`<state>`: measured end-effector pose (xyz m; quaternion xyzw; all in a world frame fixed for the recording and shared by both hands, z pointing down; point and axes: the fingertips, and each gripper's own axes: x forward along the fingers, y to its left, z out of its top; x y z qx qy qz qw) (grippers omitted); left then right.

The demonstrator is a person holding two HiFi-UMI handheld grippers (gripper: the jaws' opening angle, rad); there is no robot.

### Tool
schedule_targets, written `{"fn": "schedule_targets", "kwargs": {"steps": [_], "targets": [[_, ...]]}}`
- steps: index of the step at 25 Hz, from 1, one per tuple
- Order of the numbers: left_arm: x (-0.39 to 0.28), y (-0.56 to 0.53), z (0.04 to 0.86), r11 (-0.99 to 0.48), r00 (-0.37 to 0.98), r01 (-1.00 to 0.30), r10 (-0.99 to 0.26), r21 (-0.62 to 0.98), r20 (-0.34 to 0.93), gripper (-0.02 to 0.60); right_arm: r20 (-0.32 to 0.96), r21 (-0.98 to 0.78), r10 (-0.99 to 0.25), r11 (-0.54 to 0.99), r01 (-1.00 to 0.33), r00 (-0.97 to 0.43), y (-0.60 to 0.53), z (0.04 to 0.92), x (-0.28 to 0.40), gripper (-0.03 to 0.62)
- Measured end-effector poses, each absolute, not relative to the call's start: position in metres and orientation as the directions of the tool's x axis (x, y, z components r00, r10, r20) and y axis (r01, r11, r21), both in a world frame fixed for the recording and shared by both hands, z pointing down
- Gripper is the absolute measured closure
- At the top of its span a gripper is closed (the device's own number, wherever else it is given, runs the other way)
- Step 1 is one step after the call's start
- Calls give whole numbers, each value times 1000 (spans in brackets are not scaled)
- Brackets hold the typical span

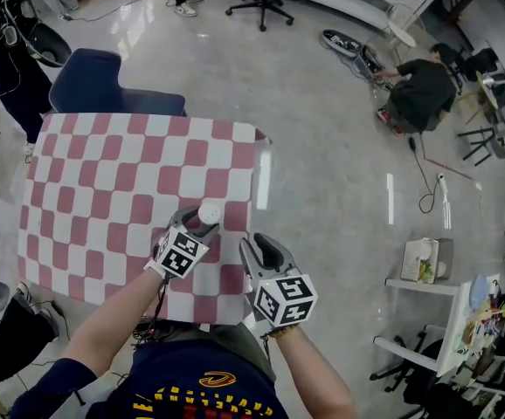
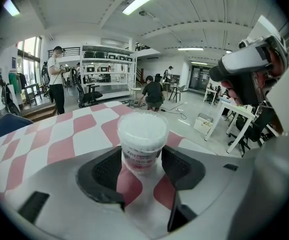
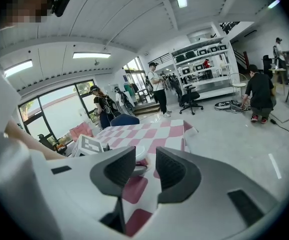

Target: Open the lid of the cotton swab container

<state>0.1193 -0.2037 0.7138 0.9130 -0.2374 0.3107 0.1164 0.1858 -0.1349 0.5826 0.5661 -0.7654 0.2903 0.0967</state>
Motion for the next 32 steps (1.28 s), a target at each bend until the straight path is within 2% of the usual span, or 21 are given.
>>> {"fn": "schedule_targets", "kwargs": {"steps": [17, 26, 32], "targets": [[116, -200, 709, -847, 706, -526, -382, 80, 597, 353, 490, -348, -809, 160, -924, -325, -109, 587, 197, 490], [99, -192, 684, -845, 712, -530, -400, 67, 577, 353, 480, -338, -791, 231, -912, -379, -116, 578, 177, 490], [70, -172, 656, -876, 734, -477, -356, 66, 579, 353, 452, -334, -764, 335, -881, -461, -128, 561, 155, 490]]}}
